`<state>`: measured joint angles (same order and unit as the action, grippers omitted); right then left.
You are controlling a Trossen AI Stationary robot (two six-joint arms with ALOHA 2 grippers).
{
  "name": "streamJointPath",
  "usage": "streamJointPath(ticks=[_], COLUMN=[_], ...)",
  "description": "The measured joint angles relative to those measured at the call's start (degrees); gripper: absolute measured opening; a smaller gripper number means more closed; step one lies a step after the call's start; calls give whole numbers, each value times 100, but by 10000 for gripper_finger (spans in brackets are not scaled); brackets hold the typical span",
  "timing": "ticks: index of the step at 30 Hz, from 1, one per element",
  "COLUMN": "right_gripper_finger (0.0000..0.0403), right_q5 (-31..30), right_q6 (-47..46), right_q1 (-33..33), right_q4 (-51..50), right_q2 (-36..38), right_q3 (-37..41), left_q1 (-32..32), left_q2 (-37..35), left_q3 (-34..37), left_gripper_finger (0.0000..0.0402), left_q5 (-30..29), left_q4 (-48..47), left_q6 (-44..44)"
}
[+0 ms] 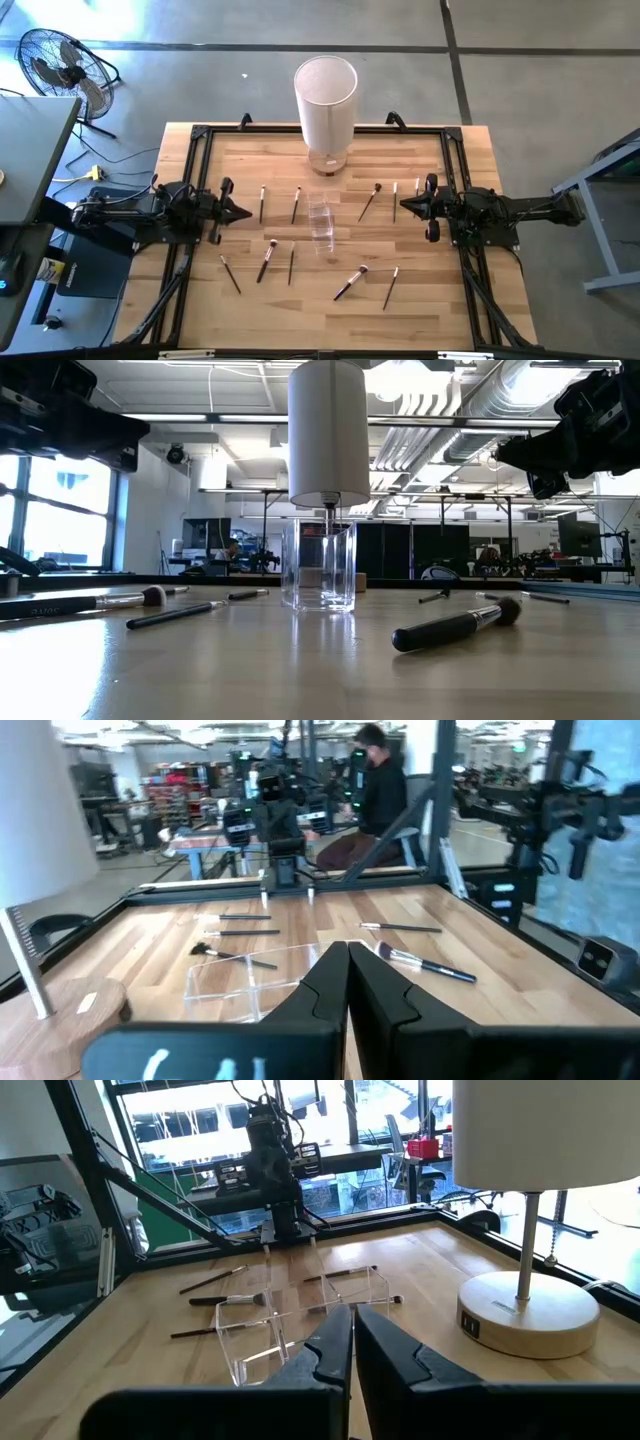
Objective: Put items in baskets/containers
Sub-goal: Put the black eyeshadow brush into the transparent organizer
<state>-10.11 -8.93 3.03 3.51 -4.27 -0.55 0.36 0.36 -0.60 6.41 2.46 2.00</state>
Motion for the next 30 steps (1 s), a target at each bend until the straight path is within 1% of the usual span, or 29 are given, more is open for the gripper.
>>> streamJointPath(ticks=[3, 6, 8, 9, 12, 15, 17, 18, 20, 23, 27, 29, 30], right_gripper_finger=[12, 12, 12, 12, 12, 12, 12, 12, 12, 12, 12, 12, 12], right_q5=[0, 0, 0, 0, 0, 0, 0, 0, 0, 0, -1, 0, 0], right_q6=[0, 0, 0, 0, 0, 0, 0, 0, 0, 0, 0, 0, 0], right_q1=[-2, 0, 0, -2, -1, -1, -1, 0, 0, 0, -1, 0, 0], right_q4=[0, 0, 0, 0, 0, 0, 17, 17, 17, 17, 7, 17, 17], right_q2=[2, 0, 2, 2, 1, 0, 0, 2, 0, 0, 0, 2, 2], right_q3=[-1, 0, -1, 1, 0, 0, 0, 1, -1, 1, -1, -1, -1], left_q1=[-2, -25, -161, -260, -620, -989, -1188, -1271, -1388, -1359, -1075, -826, -667], left_q2=[2, 56, 296, 508, 1323, 2207, 2871, 3192, 3727, 4422, 5252, 5601, 5764], left_q3=[-1, -113, -322, -471, -934, -1444, -1855, -2061, -2519, -3296, -4123, -4526, -4694], left_gripper_finger=[1, 1, 1, 1, 0, 0, 0, 0, 0, 0, 0, 0, 1], left_q5=[-183, -208, -348, -525, -1411, -2608, -3404, -3753, -4314, -4822, -5134, -5134, -5015], left_q4=[82, 9, -198, -166, -87, -178, -127, -173, -582, -1472, -2978, -3568, -3945], left_q6=[-138, -182, -225, -189, 73, 122, 4, -183, -988, -2389, -4151, -5092, -5498])
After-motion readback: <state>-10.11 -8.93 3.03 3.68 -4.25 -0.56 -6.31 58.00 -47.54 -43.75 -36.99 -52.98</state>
